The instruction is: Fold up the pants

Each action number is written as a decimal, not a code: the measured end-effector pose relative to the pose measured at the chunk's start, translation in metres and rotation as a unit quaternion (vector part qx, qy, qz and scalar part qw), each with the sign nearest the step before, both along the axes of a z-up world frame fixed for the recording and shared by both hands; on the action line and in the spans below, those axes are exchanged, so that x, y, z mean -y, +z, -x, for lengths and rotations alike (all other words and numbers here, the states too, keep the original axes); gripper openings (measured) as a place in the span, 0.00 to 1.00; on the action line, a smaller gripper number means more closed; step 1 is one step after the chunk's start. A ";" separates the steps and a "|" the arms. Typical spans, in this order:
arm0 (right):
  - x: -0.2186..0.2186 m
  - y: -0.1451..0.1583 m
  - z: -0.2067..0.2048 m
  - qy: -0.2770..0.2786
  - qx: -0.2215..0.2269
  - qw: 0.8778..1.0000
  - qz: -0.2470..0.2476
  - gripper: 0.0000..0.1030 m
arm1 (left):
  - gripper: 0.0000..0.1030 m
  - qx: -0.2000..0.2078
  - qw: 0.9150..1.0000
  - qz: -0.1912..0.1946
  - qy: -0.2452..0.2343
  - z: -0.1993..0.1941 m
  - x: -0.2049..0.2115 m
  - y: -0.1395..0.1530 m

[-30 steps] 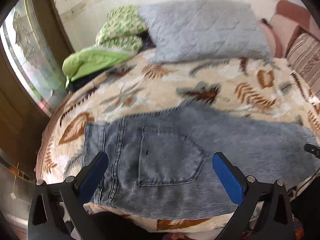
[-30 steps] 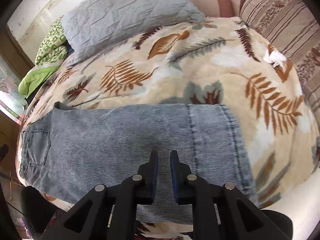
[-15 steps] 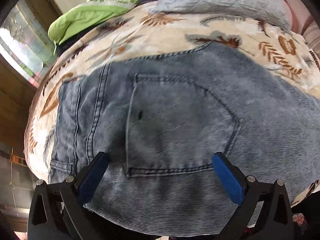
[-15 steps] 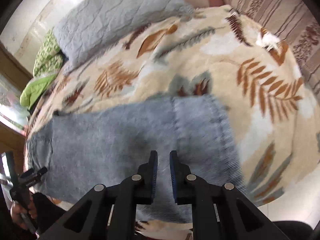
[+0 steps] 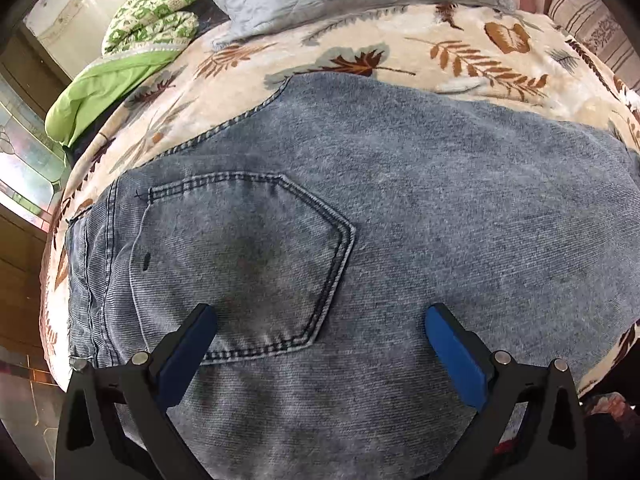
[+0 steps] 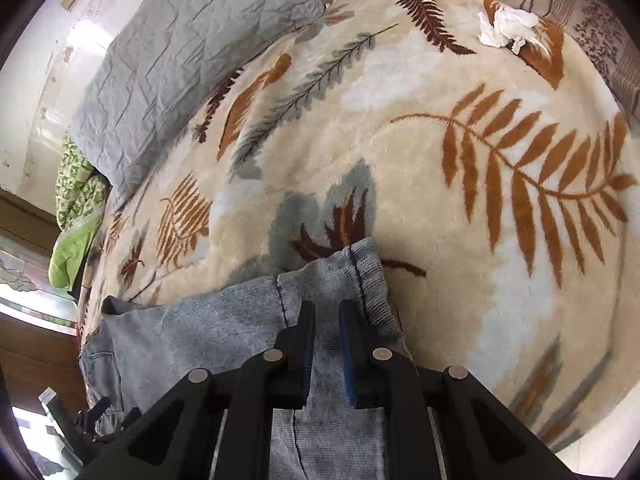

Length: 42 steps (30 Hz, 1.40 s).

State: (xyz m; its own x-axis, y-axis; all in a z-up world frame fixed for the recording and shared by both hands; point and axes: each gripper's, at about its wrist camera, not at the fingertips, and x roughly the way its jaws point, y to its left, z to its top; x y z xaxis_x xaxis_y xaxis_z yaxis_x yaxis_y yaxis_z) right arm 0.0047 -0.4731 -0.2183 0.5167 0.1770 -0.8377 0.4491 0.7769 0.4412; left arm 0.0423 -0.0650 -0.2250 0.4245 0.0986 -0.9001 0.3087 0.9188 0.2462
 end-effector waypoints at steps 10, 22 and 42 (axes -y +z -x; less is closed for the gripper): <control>-0.008 0.028 0.067 0.026 0.026 0.999 -0.009 0.17 | 1.00 0.010 0.999 -0.004 -0.045 0.013 0.038 0.016; 0.002 0.001 0.088 0.017 0.030 0.999 -0.034 0.15 | 1.00 -0.030 0.999 0.009 -0.041 0.002 0.047 -0.002; 0.052 -0.019 0.142 -0.061 0.085 0.969 -0.224 0.64 | 1.00 -0.060 0.991 0.047 -0.113 -0.002 0.161 0.018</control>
State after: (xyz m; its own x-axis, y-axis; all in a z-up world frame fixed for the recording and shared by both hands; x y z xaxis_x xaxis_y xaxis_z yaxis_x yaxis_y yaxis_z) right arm -0.1369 -0.5248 -0.2369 0.6808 0.4326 -0.5911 0.4164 0.4353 0.7982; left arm 0.0442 -0.2263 -0.2073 0.3149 -0.0727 -0.9463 0.5305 0.8402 0.1120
